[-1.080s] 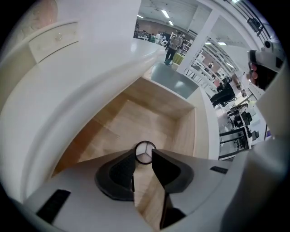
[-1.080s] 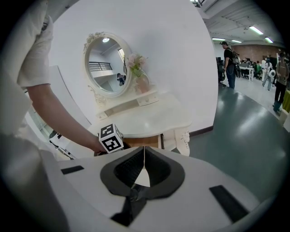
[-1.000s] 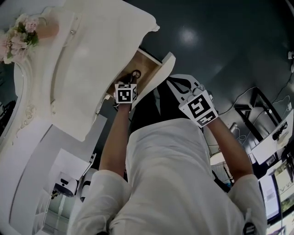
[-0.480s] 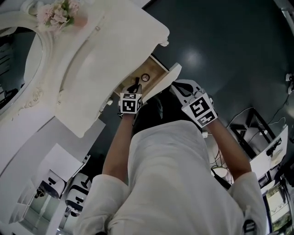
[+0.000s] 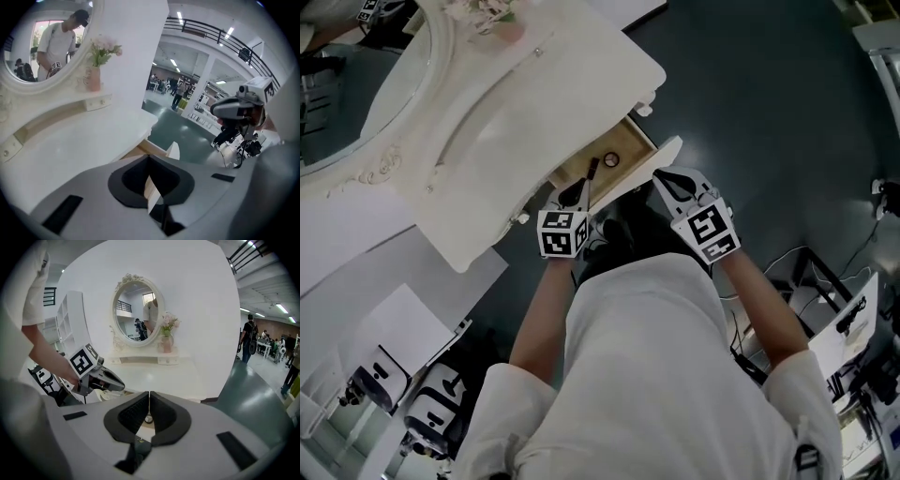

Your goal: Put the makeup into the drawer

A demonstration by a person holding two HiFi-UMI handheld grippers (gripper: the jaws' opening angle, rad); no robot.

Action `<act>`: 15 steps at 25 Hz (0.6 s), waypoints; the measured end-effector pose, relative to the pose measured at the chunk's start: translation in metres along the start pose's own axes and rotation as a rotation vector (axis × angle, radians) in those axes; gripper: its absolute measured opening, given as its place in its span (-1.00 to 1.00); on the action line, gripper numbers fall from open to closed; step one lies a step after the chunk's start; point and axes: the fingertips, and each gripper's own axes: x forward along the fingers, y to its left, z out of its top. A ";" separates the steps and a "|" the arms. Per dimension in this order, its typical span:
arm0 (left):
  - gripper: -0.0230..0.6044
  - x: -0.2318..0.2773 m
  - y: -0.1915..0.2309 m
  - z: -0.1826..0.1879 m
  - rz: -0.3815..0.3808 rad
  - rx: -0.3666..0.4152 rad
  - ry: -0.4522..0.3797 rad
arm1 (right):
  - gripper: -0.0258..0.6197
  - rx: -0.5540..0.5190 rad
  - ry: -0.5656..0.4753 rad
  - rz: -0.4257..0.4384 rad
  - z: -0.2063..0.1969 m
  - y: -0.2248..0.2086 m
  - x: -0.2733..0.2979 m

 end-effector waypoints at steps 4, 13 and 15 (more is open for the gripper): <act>-0.87 -0.040 0.002 -0.001 0.007 -0.032 -0.102 | -0.83 -0.030 -0.006 -0.016 0.002 0.027 -0.007; -0.87 -0.131 0.002 -0.022 0.034 -0.043 -0.255 | -0.83 -0.117 -0.040 -0.035 0.008 0.095 -0.036; -0.87 -0.149 -0.001 -0.025 0.032 -0.042 -0.285 | -0.83 -0.136 -0.049 -0.049 0.006 0.103 -0.044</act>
